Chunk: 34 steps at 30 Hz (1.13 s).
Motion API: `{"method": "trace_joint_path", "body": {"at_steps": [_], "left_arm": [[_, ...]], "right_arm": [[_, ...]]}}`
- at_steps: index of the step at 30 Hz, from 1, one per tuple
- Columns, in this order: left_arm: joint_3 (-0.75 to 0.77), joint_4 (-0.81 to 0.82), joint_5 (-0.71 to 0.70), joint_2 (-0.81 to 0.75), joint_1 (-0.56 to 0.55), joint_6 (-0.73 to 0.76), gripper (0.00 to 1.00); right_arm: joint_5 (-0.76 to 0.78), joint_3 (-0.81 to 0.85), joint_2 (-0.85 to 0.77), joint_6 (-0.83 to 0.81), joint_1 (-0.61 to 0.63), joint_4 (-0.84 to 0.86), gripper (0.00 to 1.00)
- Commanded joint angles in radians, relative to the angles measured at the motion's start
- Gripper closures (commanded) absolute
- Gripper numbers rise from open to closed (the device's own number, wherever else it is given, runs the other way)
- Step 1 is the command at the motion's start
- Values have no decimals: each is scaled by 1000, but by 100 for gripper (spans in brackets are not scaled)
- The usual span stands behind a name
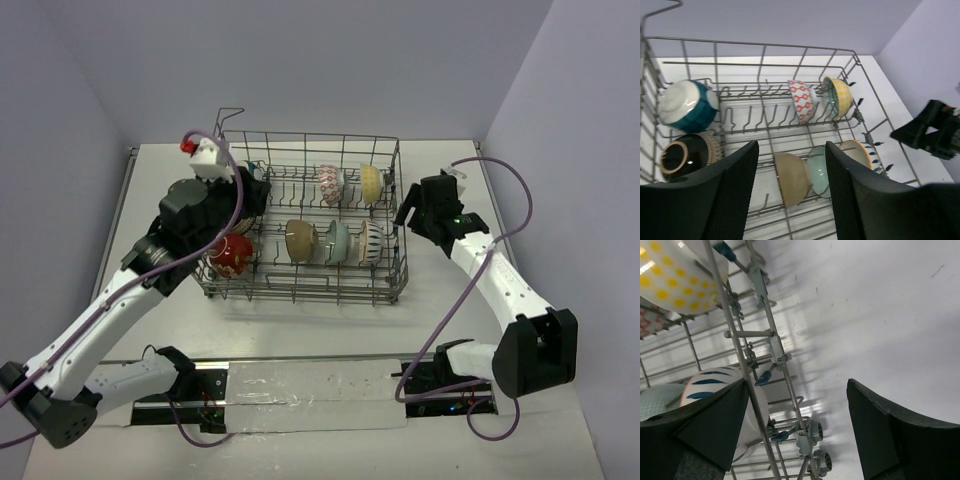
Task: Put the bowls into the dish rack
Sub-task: Reset both arms
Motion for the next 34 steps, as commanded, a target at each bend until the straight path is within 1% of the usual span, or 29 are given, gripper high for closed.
{"method": "trace_joint_path", "body": {"at_steps": [1,2,3,4,5,6,7,9,10,12,13,15,16,17,19,20,22,23,26,30,33,34], "left_arm": [[-132,98,-109,-91,-1,97,39],[-157,128,-115,-131,-1,117,39],[-176,139,-141,-148,-2,123,38],[-195,145,-159,-158,-4,128,33],[-196,151,-176,-168,-4,134,32],[-191,139,-213,-166,-2,140,31],[-170,124,-221,-162,5,139,27],[-156,92,-209,-137,21,143,26],[-153,89,-183,-130,34,145,25],[-144,76,-143,-103,56,130,24],[-124,44,-97,-87,77,113,23],[-105,26,-23,-71,114,76,22],[-96,24,56,-65,126,67,22],[-94,24,84,-53,140,53,23],[-88,13,95,-47,171,47,24],[-85,7,65,-53,172,60,24],[-102,13,37,-89,171,82,24],[-119,50,22,-106,171,99,23],[-163,102,8,-149,171,128,22],[-165,96,-50,-139,171,146,22],[-154,78,-47,-129,171,137,22],[-150,79,-44,-136,171,134,22]], "right_arm": [[113,70,-88,15,-6,10,14],[99,67,-105,12,-4,25,14],[36,53,-140,4,-3,63,13],[-5,46,-155,-14,-1,86,11],[-45,43,-169,-25,0,100,10],[-103,58,-183,-37,5,96,7],[-120,79,-181,-51,16,78,6],[-137,146,-174,-60,30,39,6],[-124,170,-171,-79,60,-4,5],[-108,202,-181,-100,97,-28,5],[-124,197,-192,-117,135,-21,5],[-179,149,-232,-141,164,36,5],[-197,135,-240,-145,177,45,5],[-206,116,-249,-148,197,51,5],[-173,127,-252,-151,218,12,5],[-97,134,-260,-146,256,-10,5],[-55,133,-284,-166,309,-6,5],[-36,113,-313,-171,353,5,5],[-29,81,-356,-172,382,39,4],[19,96,-373,-169,404,18,4],[-7,73,-410,-181,409,43,11],[-9,61,-424,-181,418,62,9]]}}
